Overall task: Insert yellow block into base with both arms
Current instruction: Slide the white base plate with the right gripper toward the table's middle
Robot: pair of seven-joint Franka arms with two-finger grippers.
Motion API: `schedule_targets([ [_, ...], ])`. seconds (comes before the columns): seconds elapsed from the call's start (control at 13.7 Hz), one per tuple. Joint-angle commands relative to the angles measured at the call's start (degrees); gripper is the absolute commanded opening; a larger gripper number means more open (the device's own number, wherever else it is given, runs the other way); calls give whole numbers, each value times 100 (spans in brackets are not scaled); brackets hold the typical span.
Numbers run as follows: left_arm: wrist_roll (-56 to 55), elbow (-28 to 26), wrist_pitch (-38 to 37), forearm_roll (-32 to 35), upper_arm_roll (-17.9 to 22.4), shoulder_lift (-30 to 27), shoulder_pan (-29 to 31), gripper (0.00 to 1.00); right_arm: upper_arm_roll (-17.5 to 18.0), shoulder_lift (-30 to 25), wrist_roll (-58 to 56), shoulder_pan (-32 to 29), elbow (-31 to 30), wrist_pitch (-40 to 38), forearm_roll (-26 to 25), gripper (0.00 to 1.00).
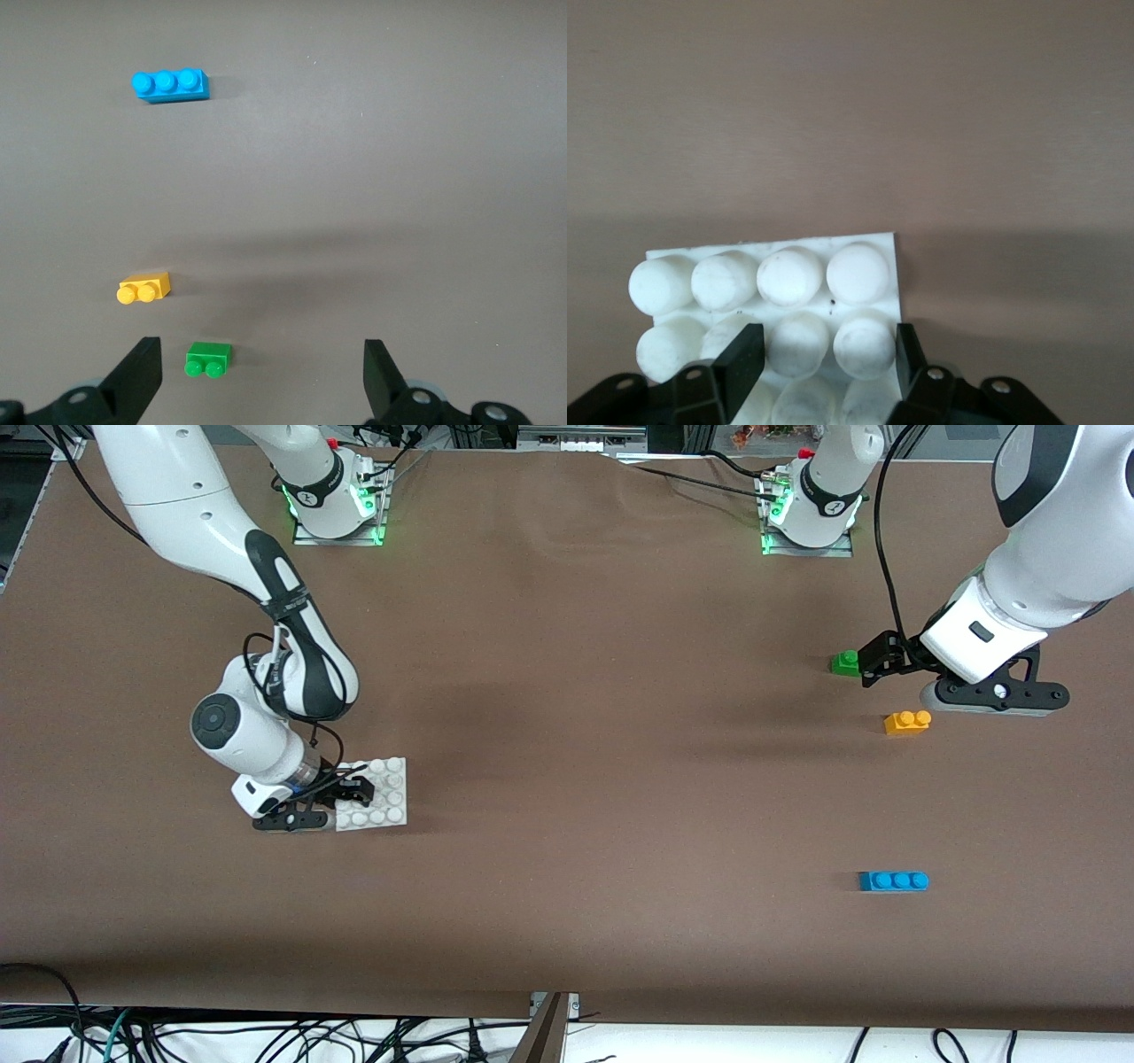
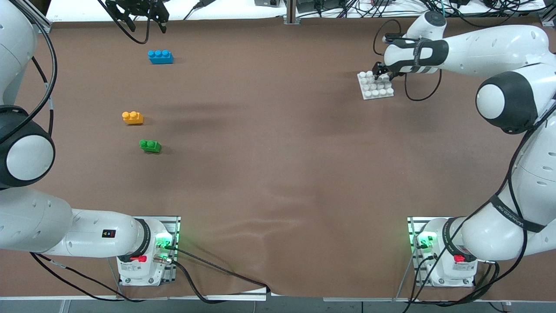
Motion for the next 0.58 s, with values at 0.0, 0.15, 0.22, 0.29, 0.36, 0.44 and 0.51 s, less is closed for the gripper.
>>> schedule_targets([
  [0.0,57,147,-133,-113,0,35,32,100,-43,54,604,401,21,197,110,69],
  [0.15,57,147,-133,-113,0,35,32,100,-69,133,983,674,39,337,102,69],
  [0.22,57,147,-133,-113,0,35,32,100,-69,185,1098,736,39,451,93,69],
  [0.29,57,147,-133,-113,0,35,32,100,-69,247,1194,815,39,566,102,69],
  [0.36,57,147,-133,-113,9,35,32,100,-69,317,1387,894,39,680,93,68],
  [0.44,57,147,-133,-113,9,35,32,100,-78,379,1693,999,47,733,84,68],
  [0.51,57,147,-133,-113,9,35,32,100,-121,431,2018,1122,65,734,75,68],
])
